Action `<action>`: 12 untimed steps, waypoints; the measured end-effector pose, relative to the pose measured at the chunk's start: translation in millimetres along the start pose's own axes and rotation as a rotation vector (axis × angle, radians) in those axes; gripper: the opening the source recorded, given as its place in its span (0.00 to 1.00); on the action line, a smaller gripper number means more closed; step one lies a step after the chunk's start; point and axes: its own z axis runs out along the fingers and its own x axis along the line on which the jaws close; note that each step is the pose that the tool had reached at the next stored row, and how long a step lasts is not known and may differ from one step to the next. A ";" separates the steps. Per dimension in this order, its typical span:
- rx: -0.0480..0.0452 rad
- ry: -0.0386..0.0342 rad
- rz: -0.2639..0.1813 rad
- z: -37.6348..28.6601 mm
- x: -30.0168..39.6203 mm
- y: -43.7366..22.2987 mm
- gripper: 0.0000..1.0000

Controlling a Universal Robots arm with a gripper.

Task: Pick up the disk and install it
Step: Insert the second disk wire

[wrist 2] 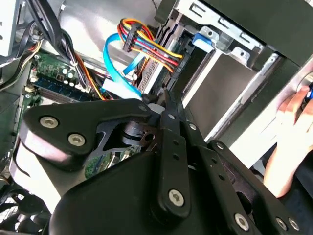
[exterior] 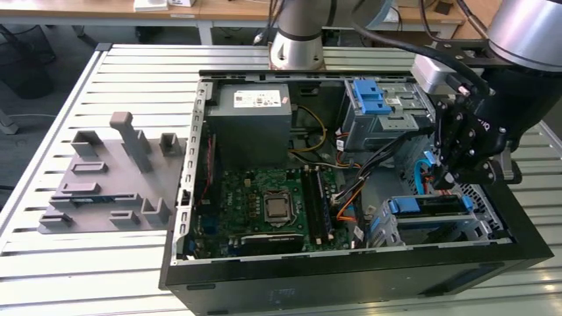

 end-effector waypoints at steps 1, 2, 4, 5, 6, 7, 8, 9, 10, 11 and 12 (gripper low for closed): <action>0.0016 -0.0001 0.000 -2.1 0.2 0.9 0.11; 0.0030 -0.0001 0.000 -4.5 0.5 1.6 0.11; 0.0062 -0.0003 0.000 -19.4 1.9 5.7 0.11; 0.0063 -0.0003 0.001 -20.4 1.9 6.8 0.11; 0.0064 -0.0005 0.001 -20.8 1.8 7.5 0.11; 0.0065 -0.0005 0.001 -21.2 1.6 8.1 0.11; 0.0065 -0.0005 0.001 -21.4 1.1 8.5 0.11; 0.0065 -0.0003 0.001 -21.9 0.7 8.9 0.11; 0.0065 -0.0004 0.001 -22.3 0.1 9.1 0.11; 0.0065 -0.0003 0.000 -22.8 -0.8 9.1 0.11; 0.0065 -0.0003 0.000 -23.2 -1.9 9.2 0.11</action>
